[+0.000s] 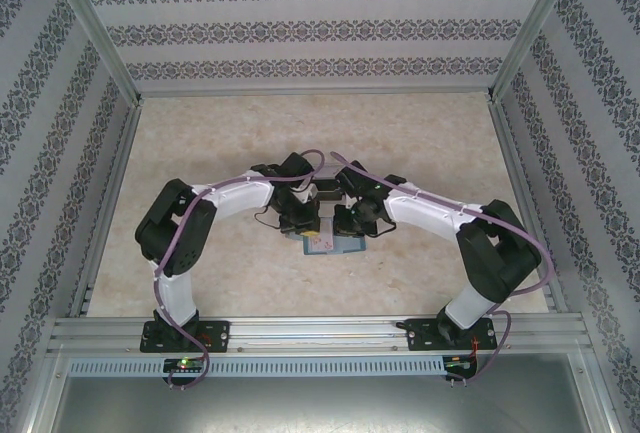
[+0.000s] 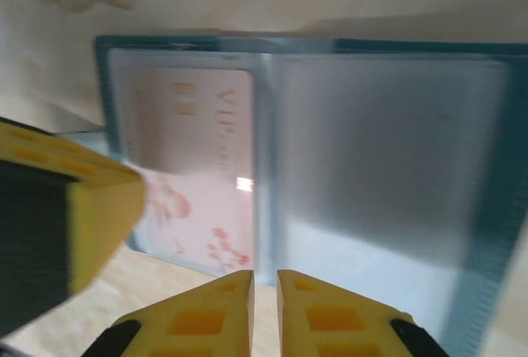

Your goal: Take the credit cards out of the card holder

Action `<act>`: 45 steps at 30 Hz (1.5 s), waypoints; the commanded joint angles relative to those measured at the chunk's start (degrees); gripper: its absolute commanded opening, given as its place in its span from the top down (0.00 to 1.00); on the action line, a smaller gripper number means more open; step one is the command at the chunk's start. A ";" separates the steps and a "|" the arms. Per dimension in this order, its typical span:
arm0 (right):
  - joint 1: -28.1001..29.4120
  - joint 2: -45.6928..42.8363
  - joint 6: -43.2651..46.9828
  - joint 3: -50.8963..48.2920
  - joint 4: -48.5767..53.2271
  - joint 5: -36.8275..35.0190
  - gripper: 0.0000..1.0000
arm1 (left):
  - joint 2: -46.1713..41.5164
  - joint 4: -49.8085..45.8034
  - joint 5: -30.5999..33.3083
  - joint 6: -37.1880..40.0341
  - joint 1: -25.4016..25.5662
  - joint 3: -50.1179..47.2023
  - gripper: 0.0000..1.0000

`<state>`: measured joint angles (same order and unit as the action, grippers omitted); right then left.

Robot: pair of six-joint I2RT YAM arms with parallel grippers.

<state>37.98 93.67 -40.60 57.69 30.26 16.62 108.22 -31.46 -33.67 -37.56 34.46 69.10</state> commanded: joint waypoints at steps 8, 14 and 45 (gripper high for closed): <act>-0.74 5.53 -3.79 -0.58 -9.79 7.22 0.85 | 1.88 0.53 0.75 0.30 0.61 -2.46 1.00; -1.15 7.08 -3.35 -0.88 -9.74 6.21 0.76 | 1.58 0.75 0.75 0.22 0.61 -3.37 1.00; -0.83 8.30 0.59 -0.05 -2.33 -3.28 0.73 | -0.55 0.13 2.56 0.48 0.61 -3.63 1.00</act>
<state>37.26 101.41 -41.58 57.76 22.63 18.44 108.38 -29.10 -33.21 -37.54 34.52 66.48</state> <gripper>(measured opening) 0.269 0.042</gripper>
